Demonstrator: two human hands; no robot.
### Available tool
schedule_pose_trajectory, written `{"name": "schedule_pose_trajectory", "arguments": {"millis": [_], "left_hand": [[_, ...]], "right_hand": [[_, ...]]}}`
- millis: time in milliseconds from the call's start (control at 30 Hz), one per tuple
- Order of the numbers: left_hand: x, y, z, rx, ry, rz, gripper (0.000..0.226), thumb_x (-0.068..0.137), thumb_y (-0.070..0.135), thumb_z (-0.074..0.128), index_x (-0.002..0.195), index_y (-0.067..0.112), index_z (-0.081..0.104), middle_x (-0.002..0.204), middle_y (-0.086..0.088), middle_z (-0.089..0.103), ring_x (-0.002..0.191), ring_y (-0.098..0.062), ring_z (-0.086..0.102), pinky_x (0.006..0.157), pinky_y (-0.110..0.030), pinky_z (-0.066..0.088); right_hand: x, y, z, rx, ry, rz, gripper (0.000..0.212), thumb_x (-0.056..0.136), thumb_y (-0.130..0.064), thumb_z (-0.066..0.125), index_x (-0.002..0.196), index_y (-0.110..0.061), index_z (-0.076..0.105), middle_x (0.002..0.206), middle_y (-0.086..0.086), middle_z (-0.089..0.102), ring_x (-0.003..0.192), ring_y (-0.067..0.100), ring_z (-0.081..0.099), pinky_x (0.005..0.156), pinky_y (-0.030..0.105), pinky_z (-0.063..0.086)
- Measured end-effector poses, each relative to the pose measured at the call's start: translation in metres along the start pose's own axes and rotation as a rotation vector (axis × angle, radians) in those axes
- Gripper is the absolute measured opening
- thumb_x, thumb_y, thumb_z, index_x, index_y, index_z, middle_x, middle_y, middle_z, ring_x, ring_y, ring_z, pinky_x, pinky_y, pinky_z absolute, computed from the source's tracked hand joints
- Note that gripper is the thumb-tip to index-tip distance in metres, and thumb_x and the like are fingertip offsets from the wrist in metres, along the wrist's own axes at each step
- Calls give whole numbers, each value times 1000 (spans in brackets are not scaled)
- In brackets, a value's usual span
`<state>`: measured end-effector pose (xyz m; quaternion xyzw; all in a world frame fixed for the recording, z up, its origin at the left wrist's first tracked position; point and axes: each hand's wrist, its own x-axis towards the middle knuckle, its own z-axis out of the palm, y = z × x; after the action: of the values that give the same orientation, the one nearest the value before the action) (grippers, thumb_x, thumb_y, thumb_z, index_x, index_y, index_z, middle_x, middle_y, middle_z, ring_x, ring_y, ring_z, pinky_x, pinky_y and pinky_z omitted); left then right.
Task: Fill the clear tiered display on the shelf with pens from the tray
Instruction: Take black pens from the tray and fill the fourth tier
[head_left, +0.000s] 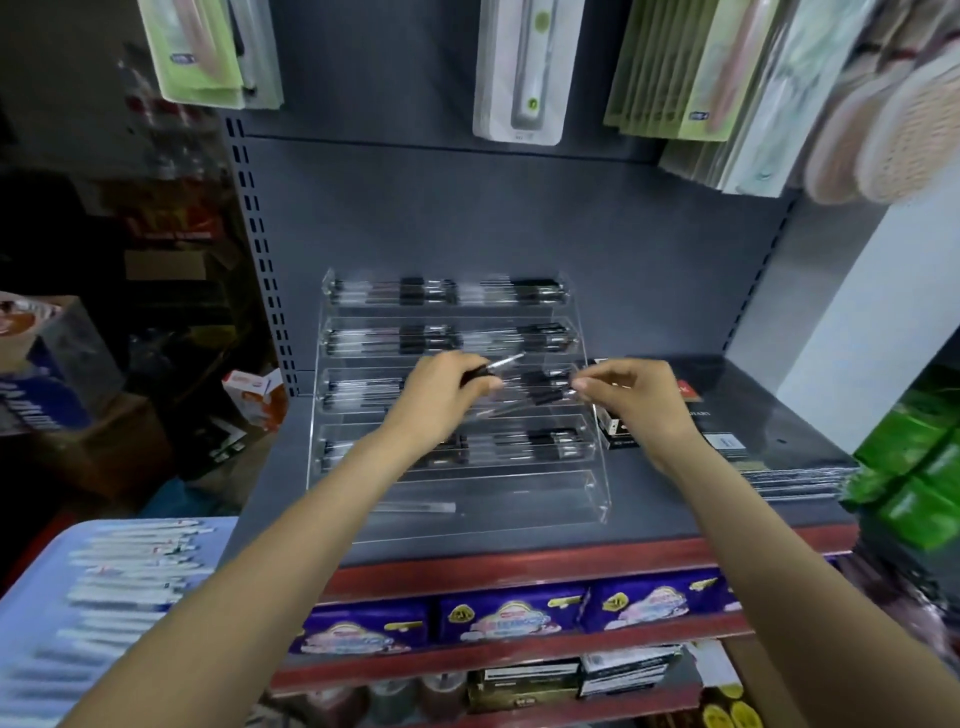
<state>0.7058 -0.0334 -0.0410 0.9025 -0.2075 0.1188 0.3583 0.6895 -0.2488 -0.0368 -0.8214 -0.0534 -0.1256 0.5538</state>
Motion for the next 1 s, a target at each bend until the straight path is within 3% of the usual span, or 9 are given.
{"name": "schedule_pose_trajectory", "arguments": {"millis": [167,267,367,433,533,667,733,867,1000], "left_hand": [[-7,-19,-12,-86,74,-112,22,93,26,55,77,12,61,61,8,59,51,2,56,53,-5,38],[-10,-21,-11,-101,65,-120,21,92,25,56,74,15,61,59,5,60,49,7,55,52,-6,38],[-11,-21,-12,-99,63,-122,25,92,26,57,68,21,58,57,3,57,47,5,51,49,-7,36],[-10,-23,-11,-91,57,-130,24,92,28,57,69,19,59,57,1,57,47,0,50,49,-8,36],[-10,-25,-8,-90,32,-146,24,92,29,57,78,10,65,59,-2,59,50,-5,51,50,-10,36],[-10,-26,-3,-116,-5,-146,26,91,28,58,85,4,66,69,-14,66,61,-16,62,50,-11,37],[-8,-25,-2,-113,-9,-140,27,90,30,59,84,5,66,68,-12,65,58,-10,60,50,-10,37],[-7,-22,-2,-123,-21,-123,28,89,31,60,81,5,66,63,-4,59,53,-4,57,50,-9,36],[-6,-20,1,-144,-54,-117,27,89,30,60,85,5,67,73,-15,64,54,-4,56,54,-14,38]], "right_hand": [[8,32,4,-86,109,97,14,76,-9,74,71,-21,71,76,-1,71,75,15,66,79,28,53],[10,40,15,-183,128,60,3,78,-7,73,78,-10,72,74,0,68,68,7,61,67,9,47],[12,45,20,-376,46,-44,9,78,-8,73,87,-6,71,84,1,68,73,10,60,65,5,44],[14,47,20,-567,-67,-141,17,80,-8,70,97,-5,71,96,3,67,84,14,62,75,11,46],[15,48,22,-863,-160,-243,17,88,-14,62,102,-11,71,108,4,65,98,23,62,81,34,51],[17,47,31,-1125,-169,-273,18,90,-10,55,101,-15,68,105,2,62,95,25,62,70,32,51],[20,47,37,-1197,-174,-274,19,86,-3,55,97,-13,67,102,5,62,91,28,63,67,31,50],[22,47,40,-1097,-149,-262,16,88,-7,57,99,-12,68,102,8,66,91,28,63,71,33,52],[15,25,34,-426,-50,-132,20,84,-16,68,104,-16,70,93,-4,69,81,8,64,75,9,48]]}}
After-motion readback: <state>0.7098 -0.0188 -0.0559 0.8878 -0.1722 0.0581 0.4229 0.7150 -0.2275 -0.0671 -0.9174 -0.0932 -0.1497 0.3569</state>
